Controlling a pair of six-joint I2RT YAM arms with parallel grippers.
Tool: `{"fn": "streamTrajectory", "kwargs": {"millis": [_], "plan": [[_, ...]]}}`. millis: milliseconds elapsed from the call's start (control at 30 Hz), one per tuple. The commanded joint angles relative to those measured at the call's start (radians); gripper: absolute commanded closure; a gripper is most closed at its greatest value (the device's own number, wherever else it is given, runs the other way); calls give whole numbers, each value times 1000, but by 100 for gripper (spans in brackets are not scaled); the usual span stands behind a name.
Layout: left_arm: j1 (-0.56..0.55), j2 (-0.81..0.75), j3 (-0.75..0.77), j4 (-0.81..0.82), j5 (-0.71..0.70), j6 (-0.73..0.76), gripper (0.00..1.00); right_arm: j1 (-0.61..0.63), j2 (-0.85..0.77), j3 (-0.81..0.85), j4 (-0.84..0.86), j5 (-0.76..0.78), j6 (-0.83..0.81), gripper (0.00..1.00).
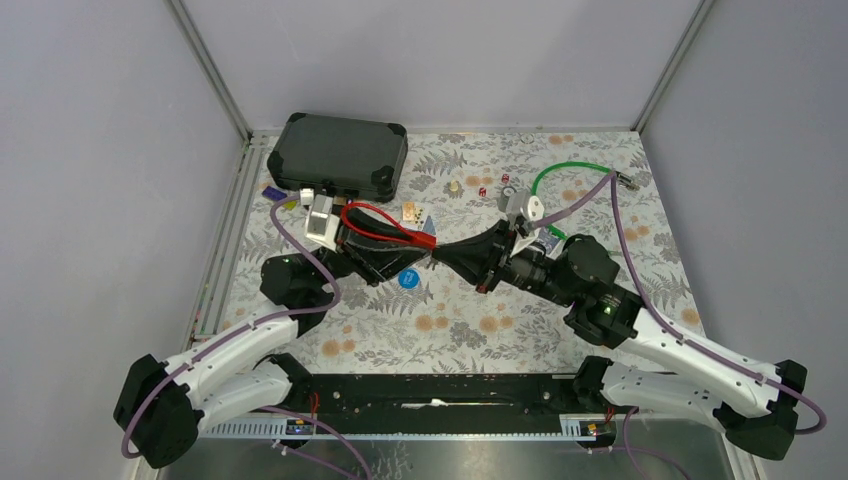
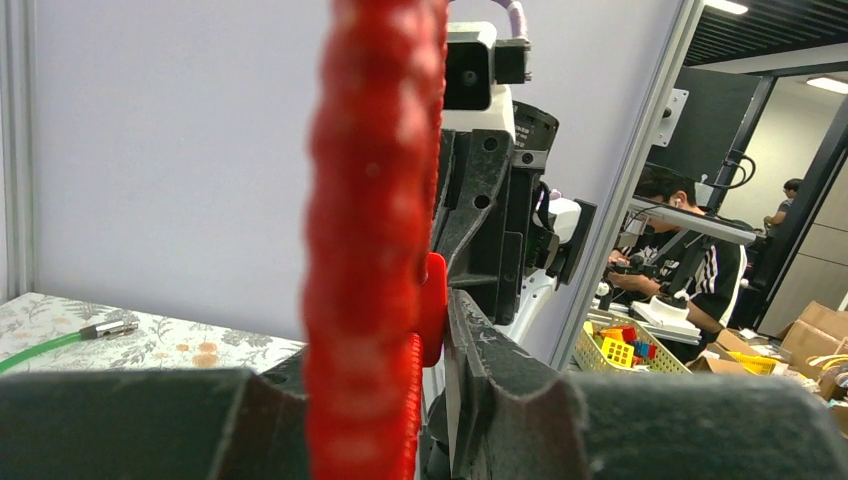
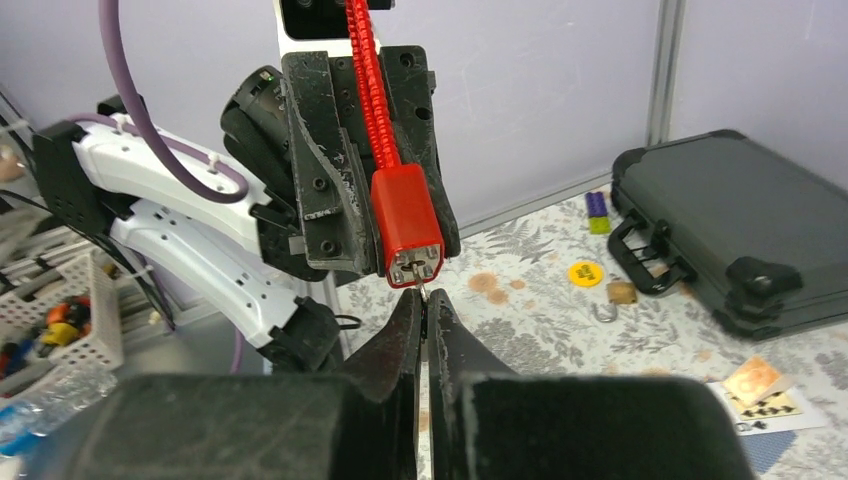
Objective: Lock with the key
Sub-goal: Lock the lock, then place the key at the center of the board.
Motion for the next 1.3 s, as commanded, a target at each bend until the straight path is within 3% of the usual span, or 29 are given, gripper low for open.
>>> {"fn": "streamTrajectory", "kwargs": {"millis": [0, 267, 400, 567, 700, 767, 933, 1067, 1267], "plan": [[21, -6, 48, 249, 26, -79, 100, -40, 34, 52, -90, -27, 150, 100], [62, -3, 56, 291, 84, -110, 100, -236, 64, 71, -105, -298, 383, 100], [68, -10, 53, 291, 84, -108, 100, -266, 69, 45, -64, -372, 408, 100], [75, -15, 50, 285, 76, -110, 100, -266, 36, 20, -81, -316, 306, 100], [89, -23, 45, 200, 31, -110, 100, -265, 25, 42, -237, -114, 187, 100], [93, -30, 56, 97, 22, -74, 100, -266, 53, 67, -367, 19, 158, 100], [93, -75, 133, -371, -45, 102, 100, -268, 168, 96, -552, 272, 136, 100], [93, -95, 172, -681, -163, 224, 100, -295, 254, 75, -612, 301, 178, 100], [93, -22, 169, -974, -305, 263, 100, -309, 308, -28, -611, 306, 230, 100]]}}
